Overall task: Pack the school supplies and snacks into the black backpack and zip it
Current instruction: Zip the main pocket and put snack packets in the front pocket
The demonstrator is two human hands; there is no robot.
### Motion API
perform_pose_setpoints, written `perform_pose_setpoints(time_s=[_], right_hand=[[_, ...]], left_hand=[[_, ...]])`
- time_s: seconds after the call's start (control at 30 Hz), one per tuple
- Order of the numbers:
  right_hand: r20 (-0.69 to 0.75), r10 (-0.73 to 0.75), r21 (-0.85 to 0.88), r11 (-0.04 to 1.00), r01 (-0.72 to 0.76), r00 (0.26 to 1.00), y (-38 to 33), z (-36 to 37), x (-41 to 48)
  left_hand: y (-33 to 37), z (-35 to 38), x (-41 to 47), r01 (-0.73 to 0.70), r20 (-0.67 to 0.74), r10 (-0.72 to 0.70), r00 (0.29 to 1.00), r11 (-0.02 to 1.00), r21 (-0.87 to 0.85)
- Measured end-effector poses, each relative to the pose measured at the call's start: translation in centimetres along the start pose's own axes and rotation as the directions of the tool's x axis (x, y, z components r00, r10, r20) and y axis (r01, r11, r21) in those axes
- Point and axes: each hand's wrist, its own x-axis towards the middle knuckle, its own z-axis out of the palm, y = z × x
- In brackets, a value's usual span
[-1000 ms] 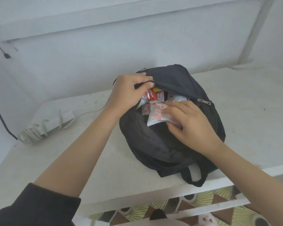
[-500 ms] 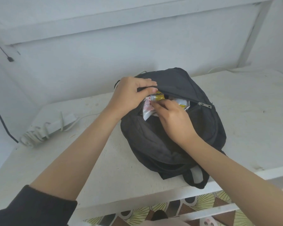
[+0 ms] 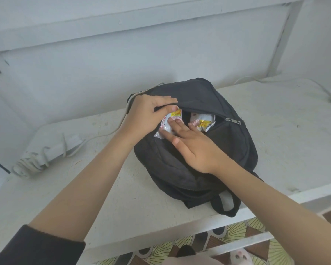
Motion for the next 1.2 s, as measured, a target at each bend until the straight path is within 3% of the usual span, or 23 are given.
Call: perform_pose_setpoints(time_s=[0.4, 0.73, 0.87, 0.97, 1.1, 1.2], right_hand=[[-0.020, 0.054, -0.099, 0.993, -0.056, 0.998, -0.9, 0.5, -1.2], [-0.014, 0.175, -0.194, 0.965, -0.174, 0.984, -1.1, 0.4, -2.2], [-0.011, 0.138, -0.160, 0.977, -0.139, 0.990, -0.9, 0.3, -2.0], [-0.099, 0.056, -0.099, 0.993, -0.066, 0.994, -0.5, -0.5, -2.8], [-0.290, 0.060, 0.005, 0.998, -0.061, 0.955, -0.1, -2.1, -4.4], [-0.434, 0.011, -0.074, 0.996, -0.048, 0.901, 0.9, -2.8, -5.0]], left_hand=[[-0.9, 0.1, -1.8, -0.094, 0.128, 0.079, 0.989, 0.989, 0.114], [-1.2, 0.9, -3.6, -0.049, 0.091, 0.041, 0.995, 0.995, 0.087], [-1.9, 1.6, -4.1, -0.062, 0.094, 0.049, 0.994, 0.989, 0.135], [-2.3, 2.0, -4.6, -0.088, 0.129, 0.066, 0.989, 0.981, 0.172], [-2.5, 2.5, -4.9, -0.111, 0.096, 0.089, 0.991, 0.963, 0.245], [-2.6, 3.0, -5.5, -0.082, 0.029, 0.077, 0.997, 0.961, 0.266]])
